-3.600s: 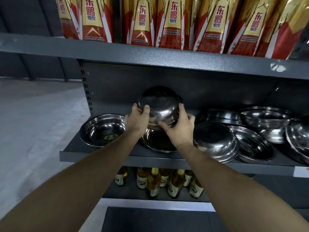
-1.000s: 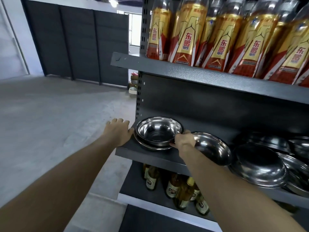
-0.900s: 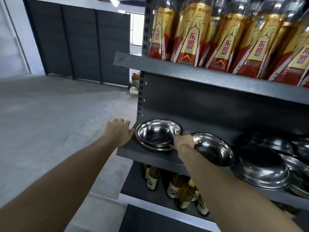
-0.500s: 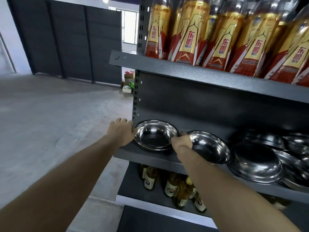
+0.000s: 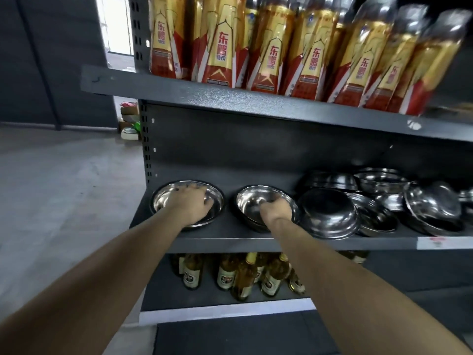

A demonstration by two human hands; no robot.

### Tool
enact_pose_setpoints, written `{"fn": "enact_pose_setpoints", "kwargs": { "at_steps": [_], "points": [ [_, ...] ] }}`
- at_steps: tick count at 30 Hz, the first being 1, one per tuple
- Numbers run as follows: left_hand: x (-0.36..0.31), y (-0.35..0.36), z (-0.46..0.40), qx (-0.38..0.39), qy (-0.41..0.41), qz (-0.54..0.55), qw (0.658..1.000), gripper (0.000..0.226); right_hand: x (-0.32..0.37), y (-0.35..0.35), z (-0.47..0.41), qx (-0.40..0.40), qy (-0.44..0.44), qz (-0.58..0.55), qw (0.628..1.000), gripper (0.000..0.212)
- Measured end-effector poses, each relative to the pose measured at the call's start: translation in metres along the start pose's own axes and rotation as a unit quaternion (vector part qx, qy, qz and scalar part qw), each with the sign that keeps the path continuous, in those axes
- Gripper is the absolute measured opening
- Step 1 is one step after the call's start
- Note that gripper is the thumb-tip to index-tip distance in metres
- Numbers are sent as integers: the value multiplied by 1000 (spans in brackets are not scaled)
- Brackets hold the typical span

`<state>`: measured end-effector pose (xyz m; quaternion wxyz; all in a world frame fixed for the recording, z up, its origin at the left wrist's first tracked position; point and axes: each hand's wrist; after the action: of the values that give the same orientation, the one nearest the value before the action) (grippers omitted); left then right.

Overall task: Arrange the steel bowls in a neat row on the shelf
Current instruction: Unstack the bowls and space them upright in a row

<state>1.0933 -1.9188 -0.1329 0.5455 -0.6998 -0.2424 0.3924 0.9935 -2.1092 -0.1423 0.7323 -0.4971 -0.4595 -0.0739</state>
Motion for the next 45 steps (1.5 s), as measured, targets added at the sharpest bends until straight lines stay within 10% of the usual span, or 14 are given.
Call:
{"fn": "enact_pose_setpoints", "kwargs": {
  "at_steps": [23,35,45],
  "points": [
    [-274,94,-56,50,135,45,989,58,-152,-181,-115,-65,60,-10,996,60],
    [-327,140,-56,82,-195,217,953,83,-170,-182,-150,32,-25,-11,999,76],
    [-334,141,-55,107,-220,369,897,96,-172,-189,-140,3,-52,-17,999,75]
  ]
}}
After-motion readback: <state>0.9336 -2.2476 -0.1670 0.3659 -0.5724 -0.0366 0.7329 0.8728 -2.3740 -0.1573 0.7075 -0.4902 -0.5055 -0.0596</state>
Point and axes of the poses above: each hand's wrist, its own z-axis away from the middle knuckle, its own y-axis out of the palm, x = y × z, and after that the axes turned 10 degrees about z, right-handed
